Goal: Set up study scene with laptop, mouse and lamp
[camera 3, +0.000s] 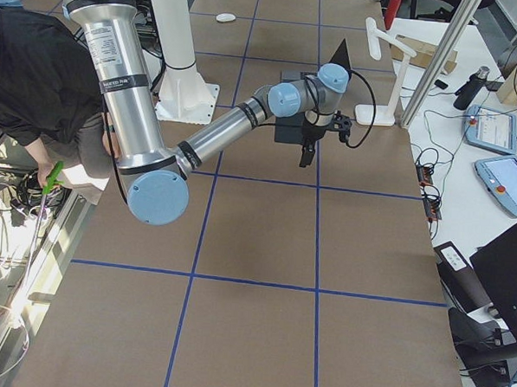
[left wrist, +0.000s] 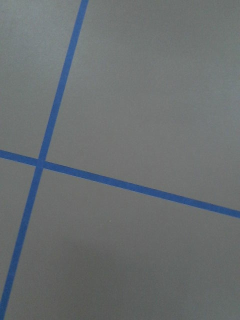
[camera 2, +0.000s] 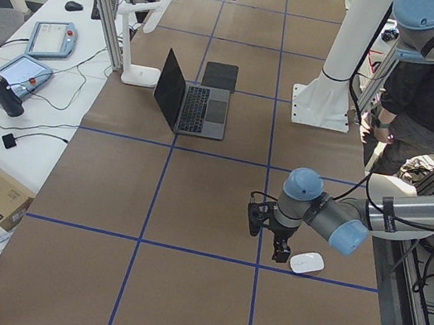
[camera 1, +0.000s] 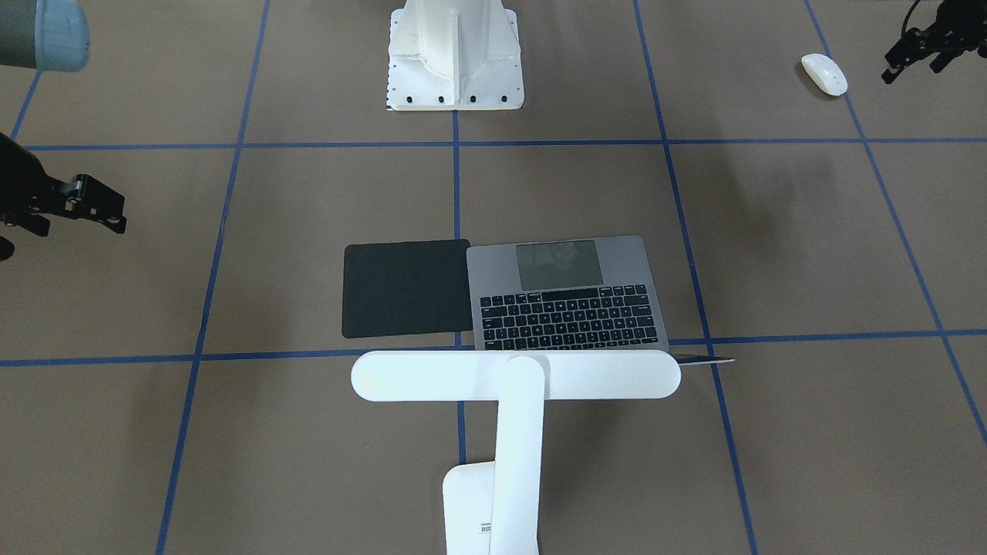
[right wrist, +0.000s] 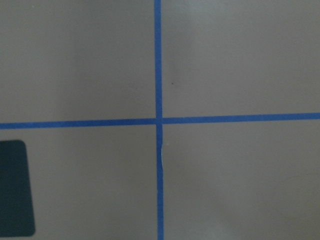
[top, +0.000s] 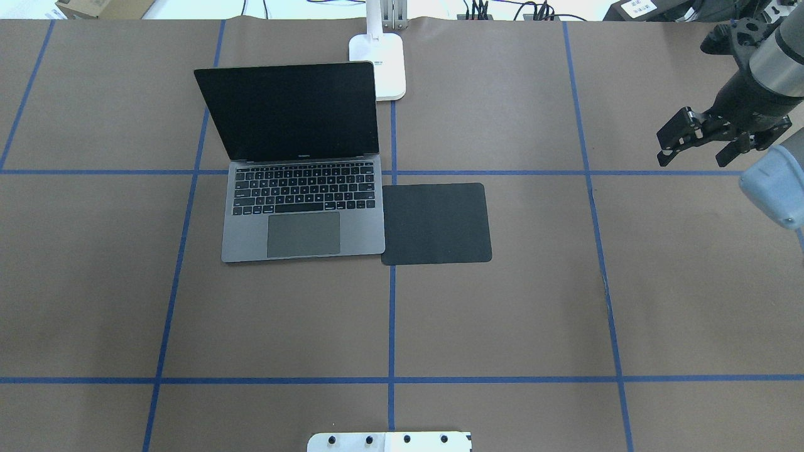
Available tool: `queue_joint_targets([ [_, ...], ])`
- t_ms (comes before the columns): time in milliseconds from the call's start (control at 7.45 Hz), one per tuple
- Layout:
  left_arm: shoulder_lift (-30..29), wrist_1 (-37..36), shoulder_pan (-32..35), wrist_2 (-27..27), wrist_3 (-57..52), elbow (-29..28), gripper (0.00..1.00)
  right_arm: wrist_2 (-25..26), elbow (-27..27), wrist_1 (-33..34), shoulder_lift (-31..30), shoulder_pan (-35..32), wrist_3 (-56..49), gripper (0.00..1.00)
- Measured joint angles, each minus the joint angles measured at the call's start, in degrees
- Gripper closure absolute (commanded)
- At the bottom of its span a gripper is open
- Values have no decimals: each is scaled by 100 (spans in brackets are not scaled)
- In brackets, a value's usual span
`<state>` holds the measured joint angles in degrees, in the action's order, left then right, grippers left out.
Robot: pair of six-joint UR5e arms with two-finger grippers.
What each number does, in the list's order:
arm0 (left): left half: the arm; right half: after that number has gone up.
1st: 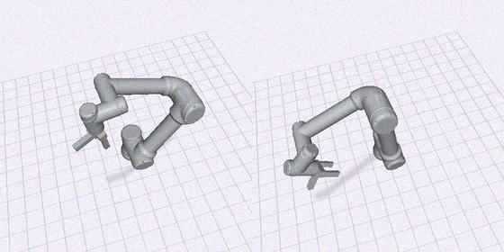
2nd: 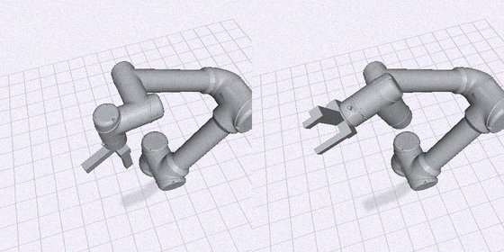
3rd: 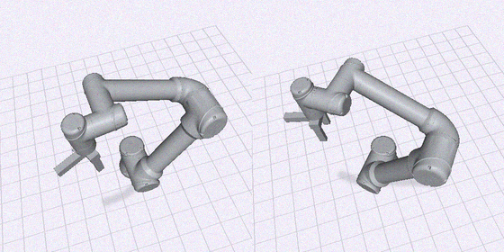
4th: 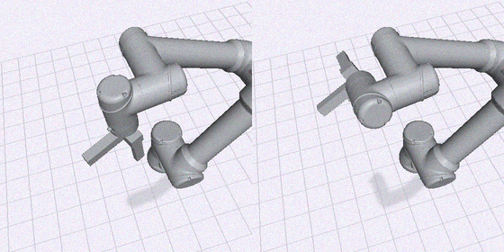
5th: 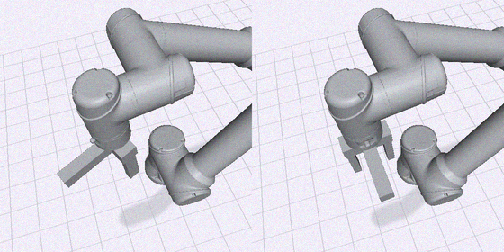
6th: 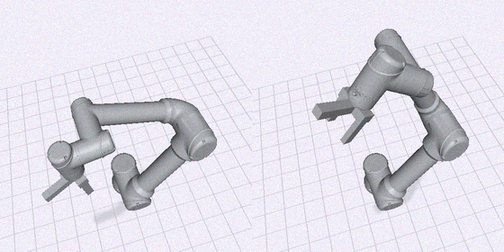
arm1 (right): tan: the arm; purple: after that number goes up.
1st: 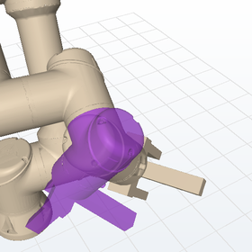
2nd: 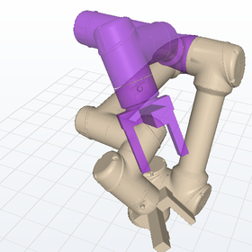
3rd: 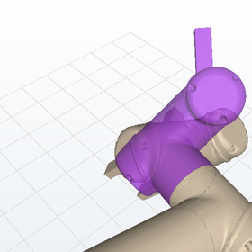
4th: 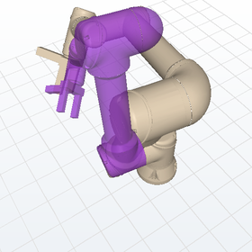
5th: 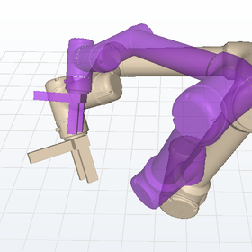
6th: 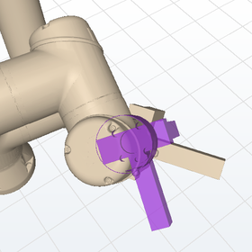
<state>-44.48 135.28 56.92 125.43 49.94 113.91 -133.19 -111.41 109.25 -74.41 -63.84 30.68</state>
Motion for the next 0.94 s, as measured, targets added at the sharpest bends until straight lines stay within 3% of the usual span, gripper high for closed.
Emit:
queue_joint_targets([
  [537,6,30,-929,536,85,-367,0,-51,-59,-8,-95,12,-11,0],
  [939,-312,130,-1318,732,92,-879,0,-74,-73,-9,-93,19,-10,0],
])
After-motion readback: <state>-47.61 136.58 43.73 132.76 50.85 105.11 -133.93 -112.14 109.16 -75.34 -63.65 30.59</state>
